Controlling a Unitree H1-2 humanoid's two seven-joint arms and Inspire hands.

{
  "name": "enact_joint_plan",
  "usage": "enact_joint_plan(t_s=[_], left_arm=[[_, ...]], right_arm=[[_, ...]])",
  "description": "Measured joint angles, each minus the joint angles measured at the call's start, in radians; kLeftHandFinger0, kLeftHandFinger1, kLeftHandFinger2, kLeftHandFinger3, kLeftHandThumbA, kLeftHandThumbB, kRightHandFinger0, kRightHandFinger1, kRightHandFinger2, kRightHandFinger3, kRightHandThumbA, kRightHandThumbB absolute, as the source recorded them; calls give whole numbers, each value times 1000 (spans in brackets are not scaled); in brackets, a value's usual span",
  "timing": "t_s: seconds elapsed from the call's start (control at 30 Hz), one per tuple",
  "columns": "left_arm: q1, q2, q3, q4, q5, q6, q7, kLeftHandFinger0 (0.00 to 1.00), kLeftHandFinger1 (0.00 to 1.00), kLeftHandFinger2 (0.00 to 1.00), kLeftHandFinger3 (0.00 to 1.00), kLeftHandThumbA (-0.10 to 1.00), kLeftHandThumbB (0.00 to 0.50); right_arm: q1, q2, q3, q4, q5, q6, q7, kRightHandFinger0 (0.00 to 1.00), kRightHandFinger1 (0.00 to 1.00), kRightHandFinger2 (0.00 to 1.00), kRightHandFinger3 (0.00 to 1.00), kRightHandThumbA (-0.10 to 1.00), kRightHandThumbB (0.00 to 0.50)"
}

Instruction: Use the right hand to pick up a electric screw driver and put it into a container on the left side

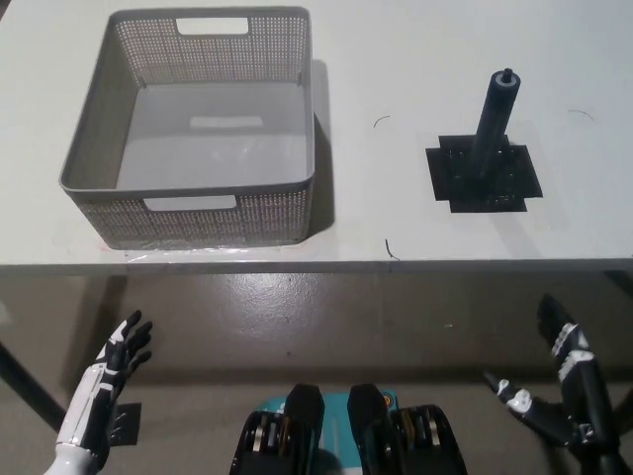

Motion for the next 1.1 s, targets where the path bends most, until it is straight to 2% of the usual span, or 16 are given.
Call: enact_joint_plan(t_s=[0.13,0.23,0.43,0.5,0.6,0.7,0.87,0.93,1.07,1.1], left_arm=[[0,0,-1,0,0,0,-3,1000,1000,1000,1000,1000,177],[1,0,-1,1,-1,-1,-4,1000,1000,1000,1000,1000,183],[3,0,-2,0,-5,-1,-5,1000,1000,1000,1000,1000,168],[4,0,-2,0,-7,-1,-5,1000,1000,1000,1000,1000,165],[6,0,-3,0,-10,-1,-9,1000,1000,1000,1000,1000,174],[6,0,-3,0,-13,-1,-12,1000,1000,1000,1000,1000,164],[8,0,-4,0,-12,-1,-15,1000,1000,1000,1000,1000,162],[9,0,-4,0,-12,-1,-15,1000,1000,1000,1000,1000,173],[8,0,-4,0,-13,-1,-16,1000,1000,1000,1000,1000,158],[8,0,-4,0,-14,0,-16,1000,1000,1000,1000,1000,152]], right_arm=[[-26,7,-24,-48,-11,-3,-15,1000,1000,1000,1000,1000,357],[-73,7,-44,-76,-18,2,-26,1000,1000,1000,1000,1000,341],[-188,16,-77,-85,-23,26,-53,1000,1000,1000,1000,1000,340],[-217,17,-83,-83,-24,35,-60,1000,1000,1000,1000,1000,312],[-264,18,-94,-69,-29,49,-72,1000,1000,1000,1000,1000,318],[-311,20,-106,-39,-29,64,-84,1000,1000,1000,1000,1000,283],[-397,17,-113,41,-30,93,-93,1000,1000,1000,1000,1000,301],[-429,17,-116,85,-30,104,-96,1000,1000,1000,1000,1000,288],[-512,15,-129,204,-25,114,-104,1000,1000,1000,1000,1000,282],[-527,15,-132,231,-23,114,-106,1000,1000,1000,1000,1000,300]])
